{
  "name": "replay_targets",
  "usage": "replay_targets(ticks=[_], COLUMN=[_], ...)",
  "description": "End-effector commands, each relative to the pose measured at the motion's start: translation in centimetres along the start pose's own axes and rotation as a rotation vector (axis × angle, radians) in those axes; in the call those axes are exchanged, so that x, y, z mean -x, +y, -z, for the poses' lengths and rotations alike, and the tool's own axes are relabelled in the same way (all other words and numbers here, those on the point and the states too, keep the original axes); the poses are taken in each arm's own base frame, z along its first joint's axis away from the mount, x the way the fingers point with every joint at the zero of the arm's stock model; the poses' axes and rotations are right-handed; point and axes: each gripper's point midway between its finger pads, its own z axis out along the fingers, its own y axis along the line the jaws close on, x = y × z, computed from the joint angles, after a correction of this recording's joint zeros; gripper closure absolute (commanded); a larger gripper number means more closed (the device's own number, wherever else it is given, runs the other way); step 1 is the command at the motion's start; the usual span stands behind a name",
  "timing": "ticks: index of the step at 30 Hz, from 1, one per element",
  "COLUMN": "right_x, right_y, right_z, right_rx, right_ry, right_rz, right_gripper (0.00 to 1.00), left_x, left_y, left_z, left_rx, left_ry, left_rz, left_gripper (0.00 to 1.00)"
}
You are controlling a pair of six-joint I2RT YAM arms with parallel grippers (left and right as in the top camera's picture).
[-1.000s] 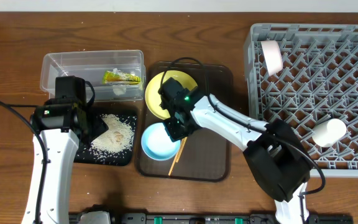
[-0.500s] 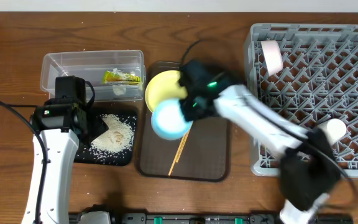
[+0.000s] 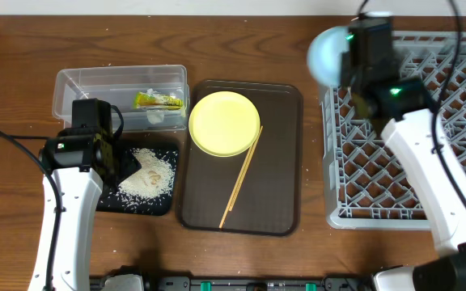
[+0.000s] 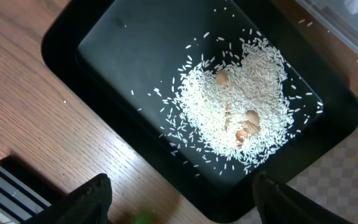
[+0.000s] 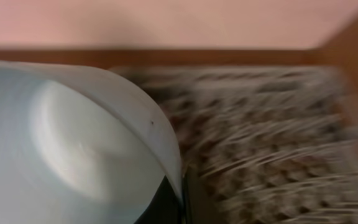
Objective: Sort waste into correct bins and load items into the dishwasher rack
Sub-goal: 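Carry the light-blue bowl with the right gripper and set it in the rack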
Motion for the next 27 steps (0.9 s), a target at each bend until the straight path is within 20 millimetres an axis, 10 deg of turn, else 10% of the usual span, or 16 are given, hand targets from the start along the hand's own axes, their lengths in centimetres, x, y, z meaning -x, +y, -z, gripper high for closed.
replay_targets(ticks=[1, 13, 27], right_x=[1.1, 1.4, -4.8], right_y=[-6.3, -13.3, -12.2], right_z=[-1.4, -7.2, -14.2], right_rx=[-0.297, -0.658, -0.725], right_ry=[-0.031, -0.039, 0.109], right_rz=[0.03, 0.067, 0.17], right_gripper=[0.99, 0.99, 0.99], left_x=[0.1, 0.1, 0.1], left_y=[0.4, 0.4, 0.4], left_z=[0.0, 0.0, 0.0], left_rx=[0.018, 0.018, 0.018], left_ry=[-0.009, -0.009, -0.009], left_rz=[0.02, 0.02, 0.02], left_gripper=[0.25, 0.24, 0.24])
